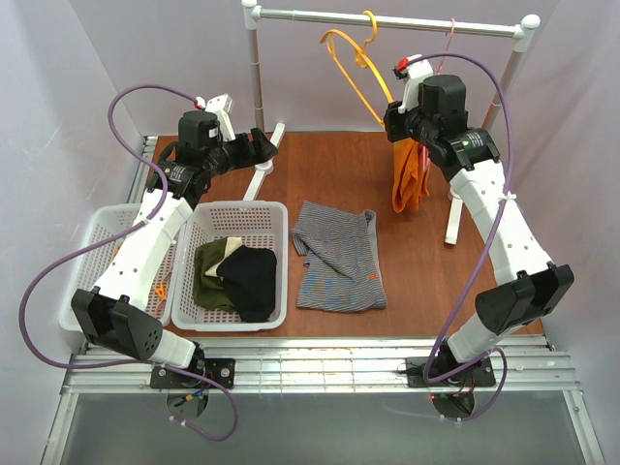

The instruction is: Clip the underwear to the hanger

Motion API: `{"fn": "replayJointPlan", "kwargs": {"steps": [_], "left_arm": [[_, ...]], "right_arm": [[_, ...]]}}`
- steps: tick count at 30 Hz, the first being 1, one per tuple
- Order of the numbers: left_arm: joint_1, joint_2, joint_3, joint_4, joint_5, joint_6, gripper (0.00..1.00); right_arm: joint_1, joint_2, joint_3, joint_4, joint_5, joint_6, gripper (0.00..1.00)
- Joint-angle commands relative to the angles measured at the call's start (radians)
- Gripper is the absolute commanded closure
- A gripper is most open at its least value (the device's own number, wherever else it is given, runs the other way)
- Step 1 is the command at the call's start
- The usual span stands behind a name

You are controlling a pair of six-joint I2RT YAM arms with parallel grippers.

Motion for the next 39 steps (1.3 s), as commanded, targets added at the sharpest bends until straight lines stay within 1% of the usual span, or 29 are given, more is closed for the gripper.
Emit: {"fn": "replayJointPlan", "kwargs": {"steps": [1, 3, 4, 9, 10, 17, 20, 27, 33, 39], "left_arm": [[0.0, -0.054, -0.01, -0.003, 0.007, 0.004, 0.02], [0.0, -0.049, -0.008, -0.002, 0.013, 0.001, 0.02], [0.0, -0.046, -0.01, 0.0, 0.013, 0.001, 0.02], [0.0, -0.04, -0.013, 0.006, 0.02, -0.002, 0.02], [0.0, -0.04, -0.014, 0.008, 0.02, -0.002, 0.02], [0.0, -0.031, -0.016, 0.012, 0.03, -0.001, 0.02], [0.0, -0.029, -0.017, 0.014, 0.033, -0.001, 0.02], [0.0, -0.021, -0.019, 0.018, 0.047, 0.002, 0.02], [0.0, -0.024, -0.023, 0.026, 0.05, 0.002, 0.02], [0.0, -0.026, -0.037, 0.034, 0.056, -0.004, 0.02]], "right_arm": [[0.002, -0.017, 0.026, 0.031, 0.018, 0.0, 0.77], [0.005, -0.014, 0.036, 0.031, 0.021, 0.005, 0.8], [0.008, -0.012, 0.045, 0.029, 0.023, 0.006, 0.85], [0.025, -0.003, 0.077, 0.031, 0.049, 0.006, 0.94], [0.031, 0.0, 0.089, 0.032, 0.057, 0.005, 0.98], [0.068, 0.016, 0.151, 0.04, 0.089, 0.012, 0.99], [0.092, 0.012, 0.165, 0.052, 0.138, 0.013, 0.99], [0.114, -0.023, 0.131, 0.098, 0.225, 0.011, 0.99], [0.117, -0.078, 0.085, 0.155, 0.236, 0.013, 0.99], [0.123, -0.122, 0.05, 0.161, 0.215, 0.02, 0.99]]}}
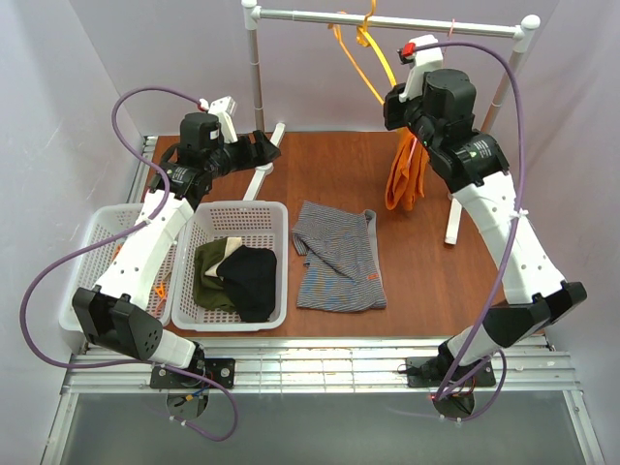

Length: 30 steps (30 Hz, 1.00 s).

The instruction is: Clip the underwear to the hanger

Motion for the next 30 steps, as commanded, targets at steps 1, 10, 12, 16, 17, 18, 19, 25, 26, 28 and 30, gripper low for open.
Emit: {"fn": "replayJointPlan", "kwargs": {"steps": [1, 10, 12, 16, 17, 18, 19, 25, 26, 28, 30], "left_arm": [[0.0, -0.026, -0.02, 0.007, 0.019, -0.007, 0.02], [0.0, -0.052, -0.087, 0.025, 0.025, -0.04, 0.02], [0.0, -0.055, -0.107, 0.036, 0.028, -0.056, 0.03], [-0.001, -0.084, -0.162, 0.111, 0.053, -0.123, 0.08], [-0.006, -0.088, -0.174, 0.134, 0.063, -0.146, 0.09], [-0.012, -0.093, -0.191, 0.157, 0.073, -0.169, 0.11], [-0.026, -0.095, -0.196, 0.203, 0.067, -0.215, 0.13], [-0.196, -0.059, -0.198, 0.374, -0.015, -0.381, 0.17], [-0.236, -0.043, -0.195, 0.395, -0.021, -0.417, 0.17], [-0.28, -0.021, -0.173, 0.419, -0.039, -0.436, 0.17], [-0.291, 0.004, -0.159, 0.422, -0.05, -0.436, 0.17]], "right_arm": [[0.01, -0.066, -0.039, 0.086, 0.008, 0.017, 0.99], [0.05, -0.219, -0.243, 0.06, -0.005, 0.097, 0.99], [0.074, -0.268, -0.312, 0.057, -0.006, 0.123, 0.99], [0.137, -0.352, -0.428, 0.058, 0.018, 0.2, 0.99], [0.149, -0.381, -0.472, 0.061, 0.024, 0.237, 0.99], [0.16, -0.394, -0.493, 0.063, 0.026, 0.254, 0.99], [0.188, -0.408, -0.513, 0.067, 0.029, 0.267, 0.99], [0.288, -0.501, -0.651, 0.122, 0.115, 0.388, 0.99], [0.292, -0.515, -0.661, 0.13, 0.117, 0.398, 0.99], [0.306, -0.521, -0.674, 0.141, 0.116, 0.409, 0.99], [0.314, -0.526, -0.675, 0.143, 0.124, 0.41, 0.99]]}}
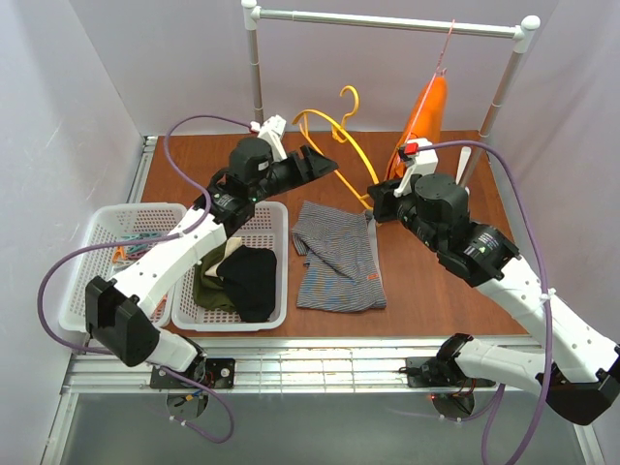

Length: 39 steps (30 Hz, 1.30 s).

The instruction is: Clip the underwear to the hanger

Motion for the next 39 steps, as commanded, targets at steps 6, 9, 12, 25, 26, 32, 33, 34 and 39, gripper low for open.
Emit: {"fn": "replayJointPlan", "kwargs": {"steps": [6, 9, 12, 25, 26, 32, 33, 34, 39], "left_arm": [[-0.019, 0.068, 0.043, 0.022, -0.023, -0.086, 0.3], [-0.026, 0.089, 0.06, 0.019, -0.021, -0.083, 0.3], [-0.033, 0.118, 0.083, 0.016, -0.023, -0.078, 0.3], [-0.033, 0.181, 0.13, -0.004, 0.005, -0.06, 0.99], [-0.033, 0.192, 0.136, -0.012, 0.012, -0.056, 1.0], [-0.033, 0.227, 0.167, -0.081, 0.032, -0.039, 1.0], [-0.035, 0.234, 0.17, -0.108, 0.031, -0.033, 1.0], [-0.035, 0.235, 0.169, -0.121, 0.025, -0.029, 1.0], [-0.035, 0.234, 0.129, -0.206, -0.006, 0.0, 1.0]], "right_arm": [[0.023, -0.049, -0.01, 0.104, 0.064, 0.059, 0.99], [0.026, -0.039, -0.009, 0.111, 0.045, 0.057, 0.99], [0.035, -0.025, -0.01, 0.121, 0.03, 0.057, 0.99], [0.057, -0.014, -0.032, 0.114, 0.007, 0.059, 0.99], [0.057, -0.012, -0.033, 0.109, 0.005, 0.059, 0.99], [0.058, -0.009, -0.041, 0.072, -0.012, 0.051, 0.94], [0.06, -0.011, -0.039, 0.068, -0.009, 0.047, 0.86], [0.06, -0.015, -0.039, 0.057, 0.001, 0.041, 0.79], [0.06, -0.038, -0.026, 0.017, 0.063, 0.01, 0.38]]}}
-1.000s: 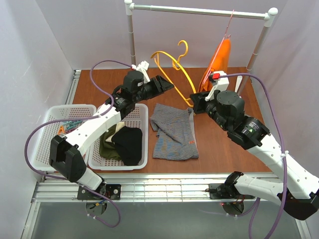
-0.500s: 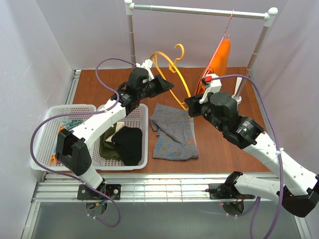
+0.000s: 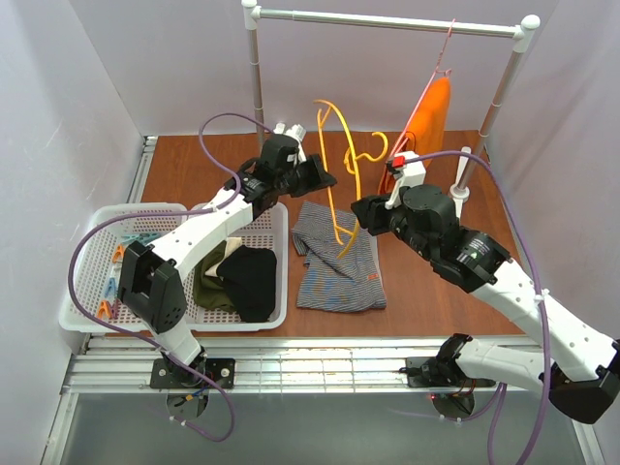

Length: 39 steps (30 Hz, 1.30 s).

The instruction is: Clip the underwear to the hanger

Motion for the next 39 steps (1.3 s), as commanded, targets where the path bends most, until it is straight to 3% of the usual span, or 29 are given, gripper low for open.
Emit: {"fn": "replayJointPlan", "kwargs": {"steps": [1, 10, 15, 24, 30, 39], "left_arm": [[-0.001, -0.022, -0.038, -0.115, -0.011, 0.058, 1.0], [-0.001, -0.108, -0.253, -0.053, 0.009, 0.08, 1.0], [-0.021, -0.069, -0.285, -0.057, -0.023, 0.085, 1.0], [-0.134, 0.099, -0.189, -0.051, -0.06, -0.001, 1.0], [-0.162, 0.188, -0.172, -0.02, -0.04, -0.083, 1.0], [-0.209, 0.348, -0.028, -0.019, -0.04, -0.139, 1.0]], "right_arm": [[-0.003, -0.041, 0.046, 0.011, 0.085, -0.028, 0.36], [-0.005, -0.109, 0.098, -0.046, 0.228, -0.088, 0.32], [-0.006, -0.107, 0.112, -0.055, 0.277, -0.12, 0.32], [-0.006, -0.086, 0.066, -0.034, 0.272, -0.069, 0.32], [-0.008, -0.102, 0.057, -0.031, 0.277, -0.062, 0.32], [-0.008, -0.149, 0.029, -0.075, 0.245, -0.017, 0.33]]}}
